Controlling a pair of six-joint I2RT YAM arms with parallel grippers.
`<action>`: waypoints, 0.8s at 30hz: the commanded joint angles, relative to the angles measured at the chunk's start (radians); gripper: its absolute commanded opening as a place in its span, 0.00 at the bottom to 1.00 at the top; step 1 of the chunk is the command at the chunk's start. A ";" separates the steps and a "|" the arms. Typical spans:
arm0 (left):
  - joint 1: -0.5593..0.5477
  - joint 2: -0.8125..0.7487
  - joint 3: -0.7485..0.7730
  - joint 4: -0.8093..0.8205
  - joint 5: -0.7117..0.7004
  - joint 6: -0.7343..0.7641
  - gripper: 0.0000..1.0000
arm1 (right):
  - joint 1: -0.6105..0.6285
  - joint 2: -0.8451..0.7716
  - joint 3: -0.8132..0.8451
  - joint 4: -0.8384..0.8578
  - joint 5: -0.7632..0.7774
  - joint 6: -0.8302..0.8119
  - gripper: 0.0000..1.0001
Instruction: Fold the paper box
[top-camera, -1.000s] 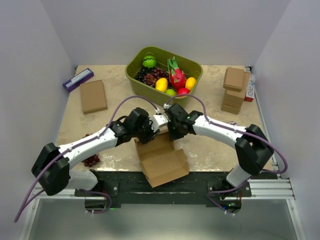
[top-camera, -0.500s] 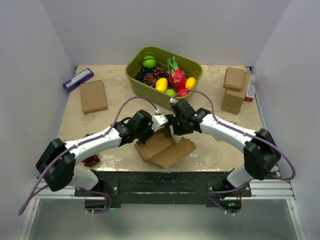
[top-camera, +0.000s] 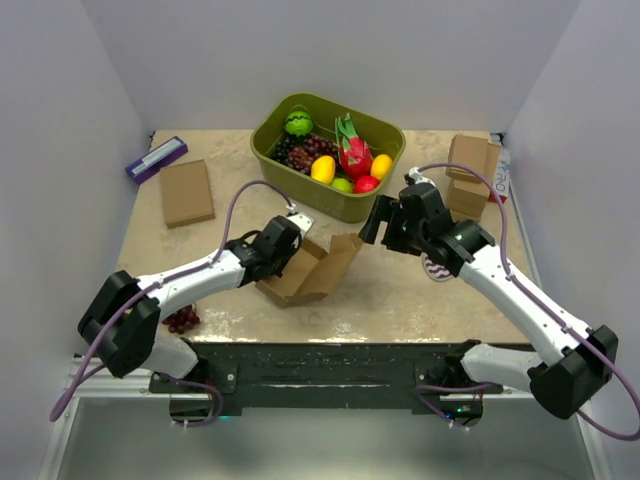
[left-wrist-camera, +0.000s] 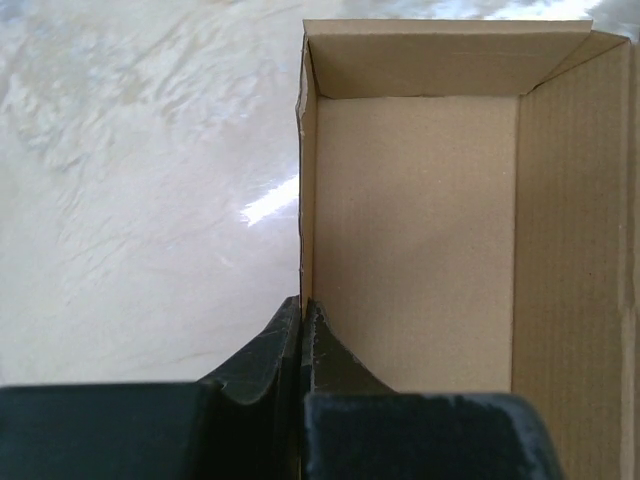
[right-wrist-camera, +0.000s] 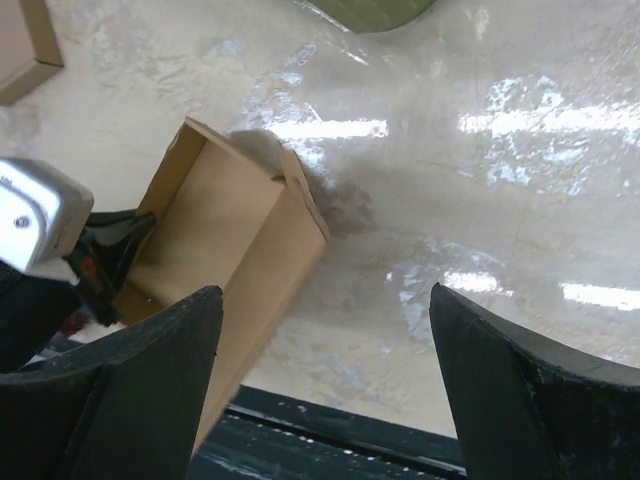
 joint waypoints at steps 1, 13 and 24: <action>0.027 0.000 0.038 -0.011 -0.103 -0.046 0.00 | 0.003 -0.056 -0.085 0.011 -0.089 0.143 0.88; 0.028 0.010 0.042 -0.027 -0.131 -0.041 0.01 | 0.141 0.067 -0.088 0.110 -0.117 0.234 0.83; 0.028 -0.054 0.034 0.010 -0.062 -0.001 0.49 | 0.159 0.144 0.014 0.056 -0.047 0.069 0.02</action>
